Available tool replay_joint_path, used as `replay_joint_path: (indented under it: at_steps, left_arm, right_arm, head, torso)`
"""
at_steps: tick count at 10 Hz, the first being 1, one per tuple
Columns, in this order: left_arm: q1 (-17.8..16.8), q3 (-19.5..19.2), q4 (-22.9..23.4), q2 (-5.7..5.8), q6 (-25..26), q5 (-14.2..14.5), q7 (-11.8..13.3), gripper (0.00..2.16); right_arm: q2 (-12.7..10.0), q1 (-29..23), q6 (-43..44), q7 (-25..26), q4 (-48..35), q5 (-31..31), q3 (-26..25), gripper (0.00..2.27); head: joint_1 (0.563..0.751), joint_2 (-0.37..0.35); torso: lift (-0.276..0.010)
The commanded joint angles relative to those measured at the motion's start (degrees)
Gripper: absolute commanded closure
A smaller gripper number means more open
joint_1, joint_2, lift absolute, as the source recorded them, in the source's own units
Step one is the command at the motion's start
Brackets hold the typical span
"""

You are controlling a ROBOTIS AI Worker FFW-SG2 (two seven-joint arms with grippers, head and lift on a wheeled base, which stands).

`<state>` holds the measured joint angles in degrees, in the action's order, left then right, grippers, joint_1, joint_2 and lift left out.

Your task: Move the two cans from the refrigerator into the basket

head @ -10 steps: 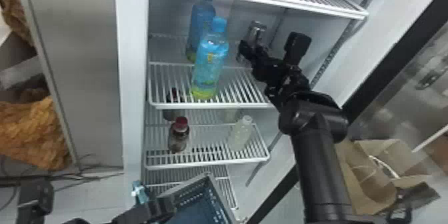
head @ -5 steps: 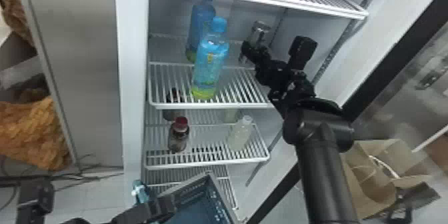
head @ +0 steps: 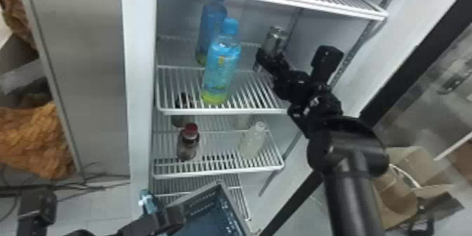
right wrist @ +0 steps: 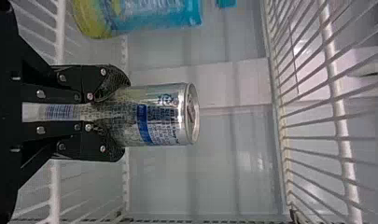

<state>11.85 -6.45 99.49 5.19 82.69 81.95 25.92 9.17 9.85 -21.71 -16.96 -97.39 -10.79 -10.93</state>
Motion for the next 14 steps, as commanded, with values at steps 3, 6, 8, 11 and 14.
replay_joint_path:
  at_steps: [3, 6, 8, 11, 14]
  left_arm:
    - [0.2, 0.1, 0.0, 0.09, 0.0, 0.2, 0.1, 1.20]
    - [0.5, 0.2, 0.0, 0.09, 0.0, 0.3, 0.1, 1.20]
    - [0.8, 0.2, 0.0, 0.09, 0.0, 0.2, 0.1, 1.20]
    - [0.9, 0.2, 0.0, 0.09, 0.0, 0.2, 0.1, 1.20]
    - [0.9, 0.3, 0.0, 0.09, 0.0, 0.2, 0.1, 1.20]
  right_arm:
    - [0.9, -8.4, -2.8, -0.1, -11.0, -3.1, -0.4, 1.28]
    - [1.6, -14.5, -5.4, -0.1, -19.5, -4.7, -2.1, 1.28]
    - [2.2, -18.8, -7.1, -0.1, -24.9, -6.1, -3.0, 1.28]
    - [2.2, -25.6, -9.2, -0.6, -32.3, -7.9, -4.6, 1.28]
    - [1.9, -33.6, -11.9, -1.9, -40.9, -8.4, -7.4, 1.28]
  head:
    - [0.695, -0.350]
    - [0.695, -0.350]
    - [0.695, -0.350]
    - [0.695, -0.350]
    - [0.695, -0.350]
  torso:
    - [-0.035]
    - [-0.035]
    - [-0.035]
    - [-0.035]
    - [-0.035]
